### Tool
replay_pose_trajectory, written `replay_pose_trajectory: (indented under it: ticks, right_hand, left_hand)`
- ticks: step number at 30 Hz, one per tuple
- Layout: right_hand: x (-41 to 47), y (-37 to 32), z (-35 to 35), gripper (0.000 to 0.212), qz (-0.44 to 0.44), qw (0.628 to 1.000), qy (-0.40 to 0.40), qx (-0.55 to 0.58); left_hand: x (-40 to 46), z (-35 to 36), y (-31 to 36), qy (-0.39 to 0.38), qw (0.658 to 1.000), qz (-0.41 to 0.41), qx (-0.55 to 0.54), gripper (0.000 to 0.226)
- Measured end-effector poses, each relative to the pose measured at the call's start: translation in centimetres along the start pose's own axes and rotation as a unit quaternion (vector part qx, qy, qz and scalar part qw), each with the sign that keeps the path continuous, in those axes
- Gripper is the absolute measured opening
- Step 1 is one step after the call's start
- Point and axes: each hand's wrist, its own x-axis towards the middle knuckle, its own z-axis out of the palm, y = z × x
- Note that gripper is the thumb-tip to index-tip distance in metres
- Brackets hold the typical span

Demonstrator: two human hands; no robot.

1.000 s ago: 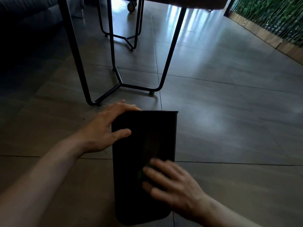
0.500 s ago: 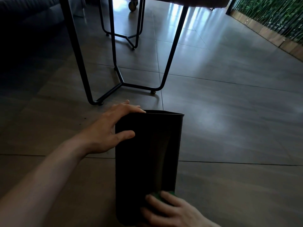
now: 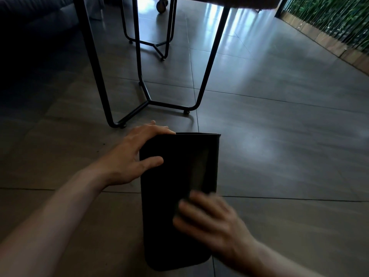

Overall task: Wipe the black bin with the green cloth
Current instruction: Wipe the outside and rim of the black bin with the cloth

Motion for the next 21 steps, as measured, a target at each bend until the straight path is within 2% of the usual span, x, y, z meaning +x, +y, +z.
replay_pose_trajectory:
  ticks: [2,4,7,10,11,13,15,18,21]
  right_hand:
    - [-3.7,-2.2,0.5,0.032,-0.092,0.992,-0.072,-0.053]
    - [-4.4,-2.1,0.1,0.033,-0.11,0.988,-0.097,-0.057]
    - [-0.6,1.5,-0.9,0.036,0.012,0.999,-0.022,0.027]
    - [4.7,6.9,-2.5,0.036,0.206,0.973,0.085,0.058]
    - [5.9,7.9,-2.6,0.038,0.243,0.963,0.105,0.053]
    - [6.2,7.8,-2.1,0.04,0.259,0.959,0.108,0.043]
    - [3.8,5.7,-1.2,0.042,0.214,0.973,0.079,0.037]
    - [-1.6,1.6,-0.5,0.032,0.074,0.997,0.004,0.023]
    - [-4.3,-0.4,-0.9,0.027,-0.038,0.998,-0.052,0.013]
  left_hand:
    - [0.1,0.1,0.0,-0.006,1.0,0.0,-0.001,0.065]
    - [0.1,0.2,0.0,-0.007,1.0,0.002,-0.004,0.065]
    - [0.3,0.2,-0.2,0.004,1.0,-0.001,-0.002,0.067]
    - [0.4,0.2,-0.4,-0.001,1.0,0.001,-0.005,0.065]
    - [0.4,0.2,-0.5,-0.002,1.0,0.002,-0.008,0.063]
    - [0.3,0.1,-0.6,-0.001,1.0,0.002,-0.013,0.062]
    - [0.3,0.1,-0.8,0.001,1.0,0.0,-0.012,0.064]
    - [0.5,0.2,-0.6,0.003,1.0,-0.002,-0.008,0.061]
    - [0.6,0.4,-0.3,-0.011,1.0,0.001,-0.006,0.058]
